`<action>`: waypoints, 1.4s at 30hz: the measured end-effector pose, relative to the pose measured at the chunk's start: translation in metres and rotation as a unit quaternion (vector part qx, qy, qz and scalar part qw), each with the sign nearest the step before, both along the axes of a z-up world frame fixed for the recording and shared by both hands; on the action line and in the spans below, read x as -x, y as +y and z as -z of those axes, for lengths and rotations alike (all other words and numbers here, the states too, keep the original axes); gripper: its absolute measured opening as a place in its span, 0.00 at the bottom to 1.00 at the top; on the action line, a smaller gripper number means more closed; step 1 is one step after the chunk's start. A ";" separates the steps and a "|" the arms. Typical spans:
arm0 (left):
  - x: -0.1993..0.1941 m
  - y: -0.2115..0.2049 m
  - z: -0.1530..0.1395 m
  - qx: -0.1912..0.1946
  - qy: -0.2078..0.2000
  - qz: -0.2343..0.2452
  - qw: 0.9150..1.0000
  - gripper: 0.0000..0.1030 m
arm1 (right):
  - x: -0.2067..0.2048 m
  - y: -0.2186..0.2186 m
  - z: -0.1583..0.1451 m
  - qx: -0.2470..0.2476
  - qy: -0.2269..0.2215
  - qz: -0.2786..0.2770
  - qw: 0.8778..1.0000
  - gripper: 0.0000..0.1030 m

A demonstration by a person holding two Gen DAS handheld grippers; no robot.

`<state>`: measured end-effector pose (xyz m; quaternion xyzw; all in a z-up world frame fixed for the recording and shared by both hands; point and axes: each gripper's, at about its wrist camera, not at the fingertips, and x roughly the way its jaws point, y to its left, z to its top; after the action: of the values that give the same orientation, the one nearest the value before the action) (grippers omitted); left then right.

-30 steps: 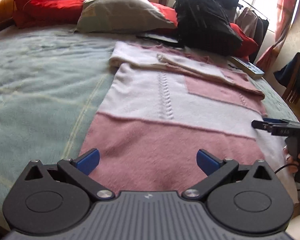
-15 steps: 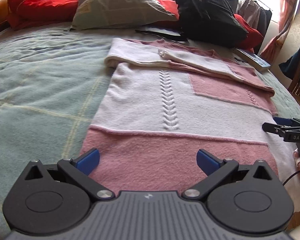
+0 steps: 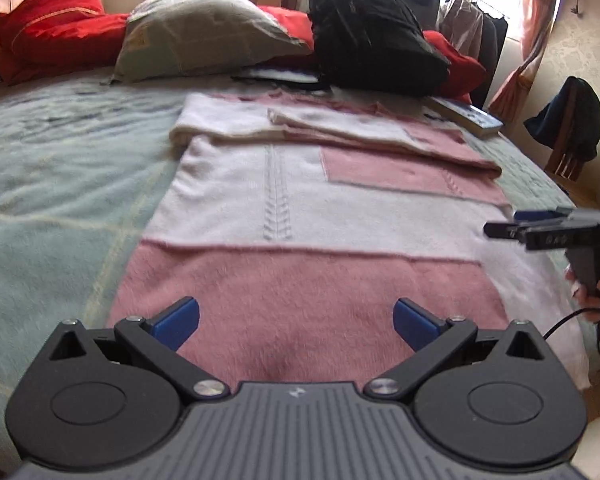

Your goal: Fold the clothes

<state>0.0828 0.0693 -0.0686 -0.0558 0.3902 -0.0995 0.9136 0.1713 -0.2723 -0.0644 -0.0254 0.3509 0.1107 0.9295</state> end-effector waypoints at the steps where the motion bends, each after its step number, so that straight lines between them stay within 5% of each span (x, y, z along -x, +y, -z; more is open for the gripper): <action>1: 0.003 0.000 0.006 -0.002 0.006 0.000 1.000 0.99 | 0.005 0.000 -0.004 0.005 -0.003 -0.002 1.000 1.00; 5: 0.022 -0.005 0.007 -0.022 -0.003 0.012 1.000 0.99 | 0.023 0.000 -0.016 0.018 -0.010 -0.010 1.000 1.00; 10: 0.033 -0.011 -0.011 0.002 -0.031 0.030 0.999 0.99 | 0.039 0.003 -0.026 0.014 -0.018 -0.018 1.000 1.00; 18: 0.042 -0.010 -0.002 0.007 -0.015 0.018 1.000 0.99 | 0.036 0.021 -0.033 0.012 -0.016 -0.046 0.999 1.00; 28: 0.077 0.010 -0.060 0.017 -0.099 0.001 0.995 0.99 | -0.042 0.105 -0.052 0.025 -0.011 -0.118 0.993 1.00; 42: 0.066 0.050 -0.054 0.035 -0.100 -0.030 0.994 0.99 | -0.158 0.238 -0.025 0.102 -0.010 -0.164 0.981 1.00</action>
<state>0.0171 0.1197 -0.0143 -0.0892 0.2911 -0.0904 0.9482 0.3297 -0.0341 -0.0394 -0.1779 0.3416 0.2249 0.8950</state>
